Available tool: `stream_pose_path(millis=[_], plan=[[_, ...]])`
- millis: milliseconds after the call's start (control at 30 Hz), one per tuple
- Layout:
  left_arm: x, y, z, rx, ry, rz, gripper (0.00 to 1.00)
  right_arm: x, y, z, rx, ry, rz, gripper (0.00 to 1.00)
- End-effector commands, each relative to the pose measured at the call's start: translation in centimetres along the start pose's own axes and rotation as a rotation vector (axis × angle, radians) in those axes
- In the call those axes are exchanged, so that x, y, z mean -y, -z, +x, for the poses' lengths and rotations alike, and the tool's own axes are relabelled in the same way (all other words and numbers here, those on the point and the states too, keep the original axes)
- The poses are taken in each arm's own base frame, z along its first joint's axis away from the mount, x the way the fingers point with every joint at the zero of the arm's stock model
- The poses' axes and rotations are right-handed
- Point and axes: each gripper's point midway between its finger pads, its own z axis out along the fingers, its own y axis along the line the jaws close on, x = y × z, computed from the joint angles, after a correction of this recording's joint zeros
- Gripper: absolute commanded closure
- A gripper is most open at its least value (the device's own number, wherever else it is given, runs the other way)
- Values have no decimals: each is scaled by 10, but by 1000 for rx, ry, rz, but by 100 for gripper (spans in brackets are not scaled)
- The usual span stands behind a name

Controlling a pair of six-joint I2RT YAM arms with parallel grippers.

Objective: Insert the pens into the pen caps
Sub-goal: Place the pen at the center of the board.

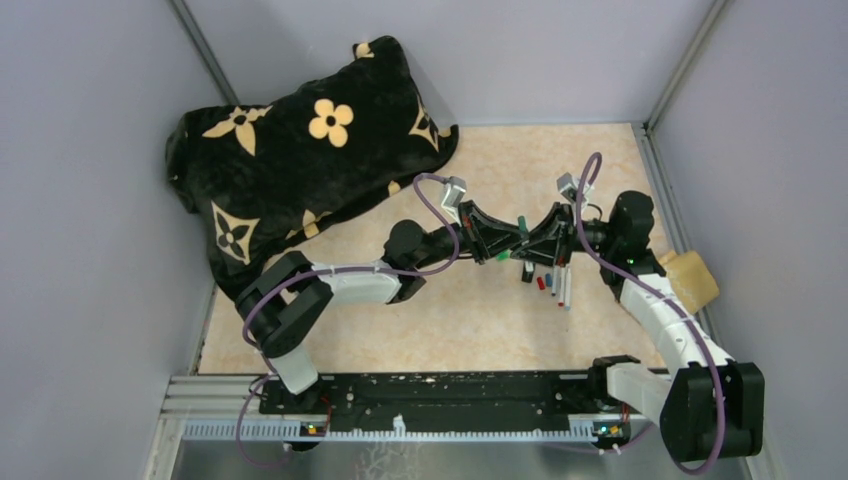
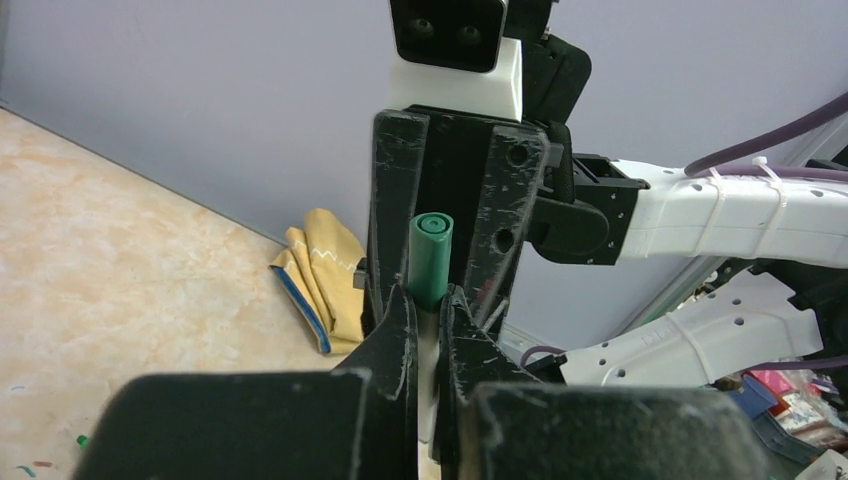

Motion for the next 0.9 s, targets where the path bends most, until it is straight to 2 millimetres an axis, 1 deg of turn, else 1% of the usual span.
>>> stream_pose_path(millis=[0, 67, 133, 167, 233, 300, 367, 400, 433, 533, 633, 667, 700, 733, 800, 867], plan=[[12, 0, -13, 44, -29, 34, 100, -4, -1, -2, 0, 68, -21, 67], [9, 6, -12, 43, -31, 5, 100, -4, -1, 0, -7, 68, -18, 48], [4, 14, -11, 35, -36, -34, 100, -4, 0, 1, -16, 93, -14, 36], [-1, 20, -9, 26, -32, -61, 100, -3, 1, 4, -24, 103, -7, 32], [-16, 34, -4, -5, -15, -137, 100, 2, 5, 8, -42, 144, 22, 27], [-39, 55, 4, -65, 1, -253, 100, 11, 15, 11, -61, 193, 87, 23], [-63, 80, 18, -148, 12, -384, 100, 23, 25, 11, -76, 237, 161, 22], [-84, 101, 29, -212, 25, -492, 100, 28, 30, 10, -79, 249, 197, 21], [-98, 117, 33, -250, 30, -587, 100, 35, 36, 10, -82, 256, 237, 21], [-139, 172, 40, -372, 8, -859, 100, 45, 45, 13, -98, 261, 297, 21], [-175, 223, 36, -477, -11, -1089, 100, 51, 49, 16, -104, 261, 324, 21], [-186, 236, 32, -507, -27, -1152, 100, 52, 50, 17, -105, 259, 329, 21], [-196, 256, 32, -557, -38, -1237, 100, 53, 50, 18, -107, 256, 333, 21], [-205, 270, 28, -587, -53, -1304, 100, 54, 51, 18, -108, 254, 337, 21], [-221, 294, 22, -630, -76, -1411, 100, 57, 52, 20, -111, 252, 346, 21], [-233, 309, 13, -645, -92, -1472, 100, 58, 54, 20, -112, 252, 355, 20]])
